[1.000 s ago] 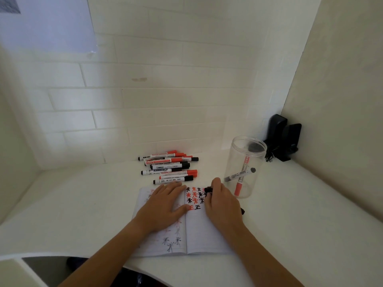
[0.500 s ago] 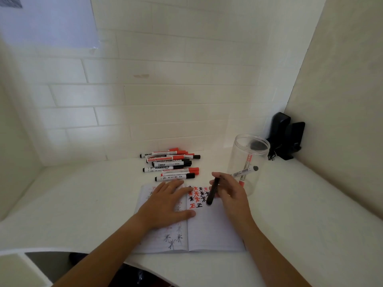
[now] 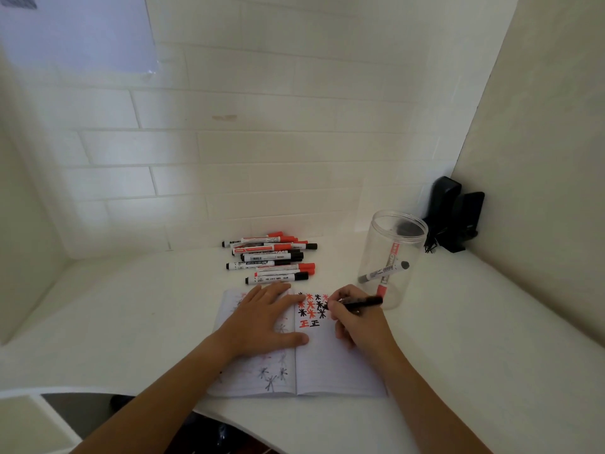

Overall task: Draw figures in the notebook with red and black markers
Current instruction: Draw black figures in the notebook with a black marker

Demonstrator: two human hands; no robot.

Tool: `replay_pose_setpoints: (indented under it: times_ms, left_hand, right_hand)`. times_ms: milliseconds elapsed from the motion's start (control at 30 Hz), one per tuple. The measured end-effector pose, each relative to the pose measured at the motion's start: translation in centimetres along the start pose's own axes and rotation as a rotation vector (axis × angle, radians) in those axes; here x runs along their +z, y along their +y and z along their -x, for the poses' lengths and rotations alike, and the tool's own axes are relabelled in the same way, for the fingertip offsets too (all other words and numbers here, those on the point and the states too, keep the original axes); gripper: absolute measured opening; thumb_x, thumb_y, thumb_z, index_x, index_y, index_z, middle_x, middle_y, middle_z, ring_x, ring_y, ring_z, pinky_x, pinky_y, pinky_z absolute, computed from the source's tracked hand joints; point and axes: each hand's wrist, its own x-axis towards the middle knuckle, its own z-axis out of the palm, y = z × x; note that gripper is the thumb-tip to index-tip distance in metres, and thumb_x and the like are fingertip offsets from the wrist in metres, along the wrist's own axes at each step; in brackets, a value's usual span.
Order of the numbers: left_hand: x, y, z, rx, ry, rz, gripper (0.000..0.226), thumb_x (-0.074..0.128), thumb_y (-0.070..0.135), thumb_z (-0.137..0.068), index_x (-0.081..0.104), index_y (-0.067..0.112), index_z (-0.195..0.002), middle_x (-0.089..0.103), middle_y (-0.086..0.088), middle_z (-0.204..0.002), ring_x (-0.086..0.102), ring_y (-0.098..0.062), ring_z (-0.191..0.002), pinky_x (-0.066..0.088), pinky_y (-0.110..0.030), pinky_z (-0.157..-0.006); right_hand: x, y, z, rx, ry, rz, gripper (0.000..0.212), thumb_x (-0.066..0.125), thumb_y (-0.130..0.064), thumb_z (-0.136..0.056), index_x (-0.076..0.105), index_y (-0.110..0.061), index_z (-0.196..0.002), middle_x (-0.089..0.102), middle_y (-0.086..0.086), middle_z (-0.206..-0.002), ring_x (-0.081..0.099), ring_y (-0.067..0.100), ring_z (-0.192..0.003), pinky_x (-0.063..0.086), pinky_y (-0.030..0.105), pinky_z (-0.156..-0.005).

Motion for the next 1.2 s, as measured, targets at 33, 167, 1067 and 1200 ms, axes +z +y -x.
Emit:
replay_pose_setpoints:
  times_ms: [33,167,1067,1200]
  left_hand:
    - [0.0,0.0,-0.08,-0.004,-0.004,0.001,0.088,0.042,0.091,-0.077,0.02,0.052,-0.152,0.01,0.013,-0.166,0.004,-0.009,-0.152,0.0,-0.035,-0.122]
    - [0.05,0.02,-0.25,-0.012,-0.008,0.006,0.09,0.045,0.091,-0.075,0.021,0.051,-0.152,0.011,0.013,-0.166,0.004,-0.009,-0.152,0.0,-0.037,-0.122]
    - [0.05,0.18,0.13,-0.007,0.022,0.032,0.09,0.045,0.09,-0.075,0.024,0.05,-0.153,0.013,0.012,-0.165,0.007,-0.01,-0.151,0.001,-0.036,-0.123]
    - [-0.03,0.21,0.19,-0.002,0.02,0.024,0.09,0.041,0.091,-0.075,0.023,0.05,-0.153,0.014,0.011,-0.165,0.008,-0.01,-0.151,0.002,-0.036,-0.123]
  right_hand:
    - [0.09,0.06,-0.11,-0.007,0.018,0.023,0.009,0.066,-0.021,-0.098,0.063,-0.016,-0.091,0.067,0.019,-0.067,0.058,0.029,-0.048,0.044,0.027,-0.04]
    - [0.2,0.17,0.11,-0.003,0.059,0.093,0.017,0.069,-0.019,-0.097,0.055,-0.012,-0.092,0.067,0.02,-0.064,0.057,0.026,-0.04,0.043,0.024,-0.038]
    - [0.31,0.1,0.4,0.051,0.071,0.138,0.022,0.067,-0.011,-0.094,0.049,-0.002,-0.085,0.064,0.022,-0.056,0.057,0.024,-0.04,0.048,0.028,-0.041]
    - [0.21,0.11,0.43,0.058,0.099,0.13,0.022,0.065,-0.009,-0.093,0.047,-0.007,-0.081,0.064,0.024,-0.056,0.056,0.023,-0.037,0.047,0.026,-0.041]
